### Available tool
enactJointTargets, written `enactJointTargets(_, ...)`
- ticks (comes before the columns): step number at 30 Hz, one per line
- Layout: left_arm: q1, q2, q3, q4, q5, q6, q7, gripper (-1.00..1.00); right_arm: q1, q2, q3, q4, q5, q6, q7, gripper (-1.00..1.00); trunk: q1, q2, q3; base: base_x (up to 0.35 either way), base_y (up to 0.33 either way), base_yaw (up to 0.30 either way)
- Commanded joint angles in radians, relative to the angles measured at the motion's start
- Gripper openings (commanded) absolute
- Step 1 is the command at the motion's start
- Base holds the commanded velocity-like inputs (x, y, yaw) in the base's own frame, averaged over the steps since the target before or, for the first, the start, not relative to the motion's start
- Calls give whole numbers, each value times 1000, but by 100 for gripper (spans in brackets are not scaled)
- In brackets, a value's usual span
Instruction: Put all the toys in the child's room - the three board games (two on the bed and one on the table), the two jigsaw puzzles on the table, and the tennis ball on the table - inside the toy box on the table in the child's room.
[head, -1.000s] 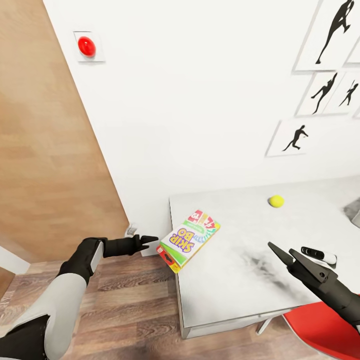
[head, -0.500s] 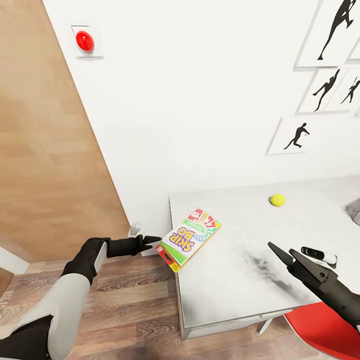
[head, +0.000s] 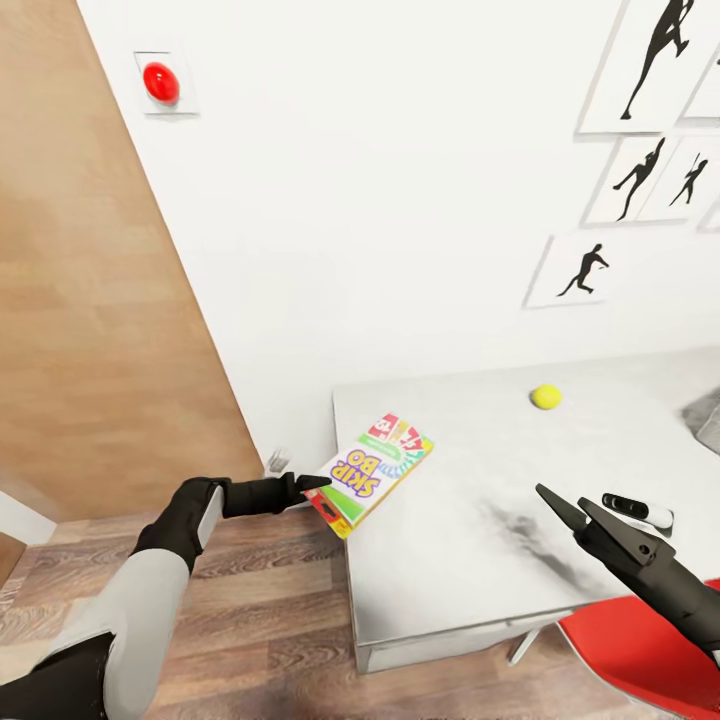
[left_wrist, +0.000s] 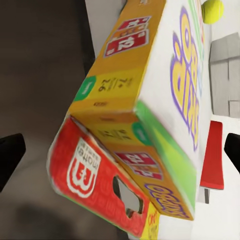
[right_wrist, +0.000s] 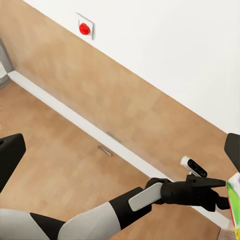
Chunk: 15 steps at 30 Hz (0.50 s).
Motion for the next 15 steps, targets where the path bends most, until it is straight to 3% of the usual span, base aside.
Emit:
enactJointTargets(1,-1,-2,8,-1,-11,7,-8,100,0,0,0,0,-5,7,0,100,0,-1,-1,-23,-42,0)
enactJointTargets(15,-1,-2,7,-1,-13,7,-8,100,0,0,0,0,-5,7,0,100,0,-1,-1,-5,-34,0)
